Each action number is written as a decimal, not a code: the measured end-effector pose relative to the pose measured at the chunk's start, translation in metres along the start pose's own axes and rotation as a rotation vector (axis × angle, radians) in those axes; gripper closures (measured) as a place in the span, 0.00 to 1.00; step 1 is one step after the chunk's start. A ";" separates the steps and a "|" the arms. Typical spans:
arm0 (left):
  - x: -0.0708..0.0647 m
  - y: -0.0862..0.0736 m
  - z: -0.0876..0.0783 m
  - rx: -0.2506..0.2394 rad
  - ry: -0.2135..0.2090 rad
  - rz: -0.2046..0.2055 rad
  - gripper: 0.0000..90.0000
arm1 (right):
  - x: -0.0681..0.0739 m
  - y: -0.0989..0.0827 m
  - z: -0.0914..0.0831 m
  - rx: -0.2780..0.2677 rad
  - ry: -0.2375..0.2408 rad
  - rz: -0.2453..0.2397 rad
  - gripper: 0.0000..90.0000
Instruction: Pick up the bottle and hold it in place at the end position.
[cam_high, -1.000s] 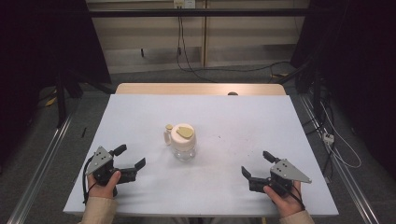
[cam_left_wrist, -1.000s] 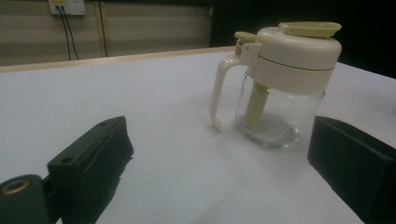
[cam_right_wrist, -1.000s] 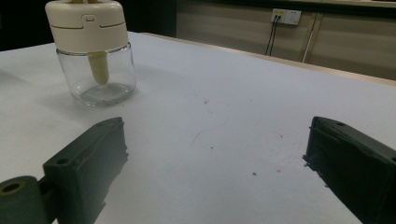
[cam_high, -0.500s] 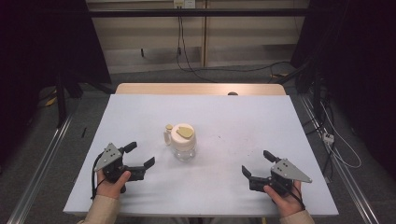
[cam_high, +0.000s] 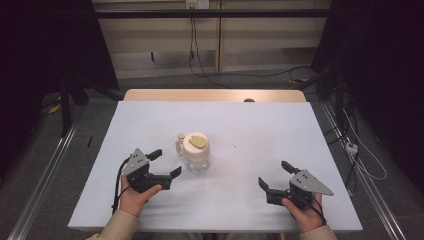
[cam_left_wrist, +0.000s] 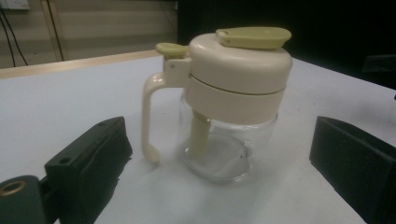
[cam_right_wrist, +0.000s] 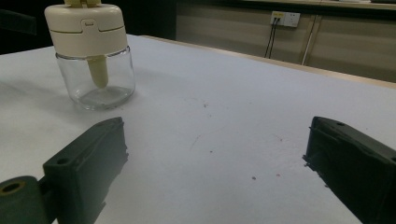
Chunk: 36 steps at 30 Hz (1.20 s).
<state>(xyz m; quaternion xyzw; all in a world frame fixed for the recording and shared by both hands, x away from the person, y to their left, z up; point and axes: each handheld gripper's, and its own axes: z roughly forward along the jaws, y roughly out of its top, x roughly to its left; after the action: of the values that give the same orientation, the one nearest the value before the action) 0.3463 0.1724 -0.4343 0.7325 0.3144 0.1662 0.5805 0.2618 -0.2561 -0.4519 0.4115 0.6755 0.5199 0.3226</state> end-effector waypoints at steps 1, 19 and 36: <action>-0.003 0.000 0.004 0.017 -0.003 0.023 0.05 | 0.000 0.000 0.000 0.001 0.001 0.000 0.05; -0.020 0.004 0.036 0.048 0.024 0.021 0.06 | 0.001 0.000 0.000 0.001 0.005 -0.007 0.05; -0.025 0.004 0.065 0.073 0.063 0.002 0.06 | 0.001 0.001 0.000 -0.002 0.011 -0.005 0.05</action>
<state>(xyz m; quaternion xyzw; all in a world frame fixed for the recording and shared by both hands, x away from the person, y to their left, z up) 0.3678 0.1069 -0.4451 0.7478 0.3378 0.1784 0.5429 0.2617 -0.2552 -0.4511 0.4066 0.6777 0.5223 0.3204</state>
